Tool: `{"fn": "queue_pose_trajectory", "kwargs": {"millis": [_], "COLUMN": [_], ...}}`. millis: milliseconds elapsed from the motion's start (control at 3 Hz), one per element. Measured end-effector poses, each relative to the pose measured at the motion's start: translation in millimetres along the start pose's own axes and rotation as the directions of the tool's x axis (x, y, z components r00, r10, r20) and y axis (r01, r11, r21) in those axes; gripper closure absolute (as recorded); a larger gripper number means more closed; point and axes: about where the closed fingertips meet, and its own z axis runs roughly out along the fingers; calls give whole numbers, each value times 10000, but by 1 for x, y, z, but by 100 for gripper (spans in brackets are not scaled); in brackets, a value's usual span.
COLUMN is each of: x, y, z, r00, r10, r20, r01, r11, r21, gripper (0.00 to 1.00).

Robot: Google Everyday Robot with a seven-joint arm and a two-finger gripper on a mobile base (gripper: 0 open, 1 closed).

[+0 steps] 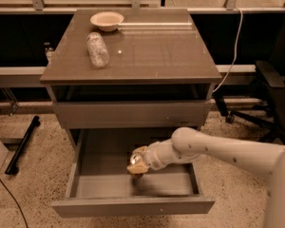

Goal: Pick orange can from middle drawer and place on counter

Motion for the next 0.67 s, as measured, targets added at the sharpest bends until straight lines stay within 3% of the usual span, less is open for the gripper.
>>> {"fn": "queue_pose_trajectory", "kwargs": {"millis": [667], "x": [-52], "y": [36], "z": [-115], "r00": [9859], "r10": [-1663], "r20": [-172], "r01": [1654], "r11": [9853], "r21": [-434], "gripper": [100]}}
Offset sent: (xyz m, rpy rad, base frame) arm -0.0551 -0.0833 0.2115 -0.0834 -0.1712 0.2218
